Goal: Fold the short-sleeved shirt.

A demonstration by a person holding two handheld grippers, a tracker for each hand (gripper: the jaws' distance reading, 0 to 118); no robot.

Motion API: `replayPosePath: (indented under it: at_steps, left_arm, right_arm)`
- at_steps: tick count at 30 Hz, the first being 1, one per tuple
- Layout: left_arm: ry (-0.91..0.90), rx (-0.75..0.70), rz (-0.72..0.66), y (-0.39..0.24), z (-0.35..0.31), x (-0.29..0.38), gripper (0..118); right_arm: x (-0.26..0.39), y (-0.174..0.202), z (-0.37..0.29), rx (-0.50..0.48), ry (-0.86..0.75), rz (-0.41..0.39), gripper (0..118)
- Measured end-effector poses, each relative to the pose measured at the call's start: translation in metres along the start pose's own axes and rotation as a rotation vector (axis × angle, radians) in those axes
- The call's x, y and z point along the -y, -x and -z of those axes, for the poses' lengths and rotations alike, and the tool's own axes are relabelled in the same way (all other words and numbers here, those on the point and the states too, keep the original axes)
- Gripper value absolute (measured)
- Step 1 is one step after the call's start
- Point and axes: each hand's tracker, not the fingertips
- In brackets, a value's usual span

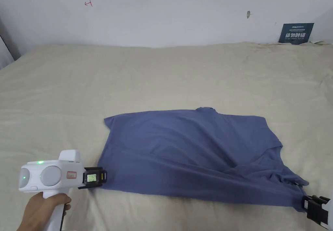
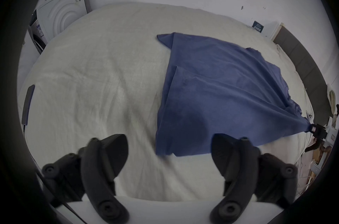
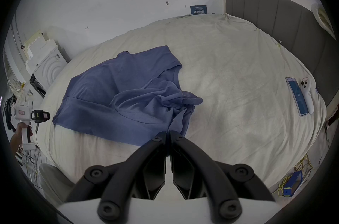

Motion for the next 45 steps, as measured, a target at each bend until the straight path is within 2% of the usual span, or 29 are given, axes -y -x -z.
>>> replayPosePath:
  at_steps: [3, 7, 9, 11, 13, 14, 21, 29, 38, 45]
  left_arm:
    - [0.032, -0.017, 0.007, 0.001, 0.015, -0.007, 72]
    - [0.083, -0.030, 0.057, -0.008, 0.029, -0.007, 58]
    - [0.131, -0.027, 0.096, -0.014, 0.034, -0.003, 36]
    - [0.202, -0.041, 0.085, -0.017, 0.044, -0.001, 24]
    - [0.169, -0.044, 0.082, -0.019, 0.041, -0.001, 5]
    - [0.170, -0.022, 0.057, -0.019, 0.040, -0.003, 3]
    - [0.125, 0.004, 0.060, -0.018, 0.022, -0.001, 0]
    - [0.048, 0.027, 0.058, -0.011, -0.035, 0.003, 0]
    - [0.046, 0.033, 0.018, 0.001, -0.091, 0.062, 0]
    - [0.114, 0.003, 0.003, 0.001, -0.083, 0.102, 0]
  right_arm:
    - [0.000, -0.001, 0.000, -0.001, 0.002, 0.007, 2]
    - [-0.002, -0.002, 0.000, -0.002, 0.001, 0.014, 2]
    - [-0.003, -0.002, 0.001, -0.002, 0.001, 0.017, 2]
    - [-0.004, -0.003, 0.002, -0.002, 0.001, 0.021, 2]
    - [-0.005, -0.003, 0.002, -0.004, 0.000, 0.021, 2]
    - [-0.006, -0.003, 0.002, -0.004, -0.001, 0.021, 2]
    - [-0.007, -0.006, 0.002, -0.011, -0.006, 0.023, 2]
    - [-0.011, -0.008, -0.010, -0.034, -0.032, 0.008, 2]
    - [0.010, -0.017, -0.031, -0.042, -0.018, -0.026, 2]
    - [0.046, -0.011, -0.030, 0.003, 0.054, -0.069, 2]
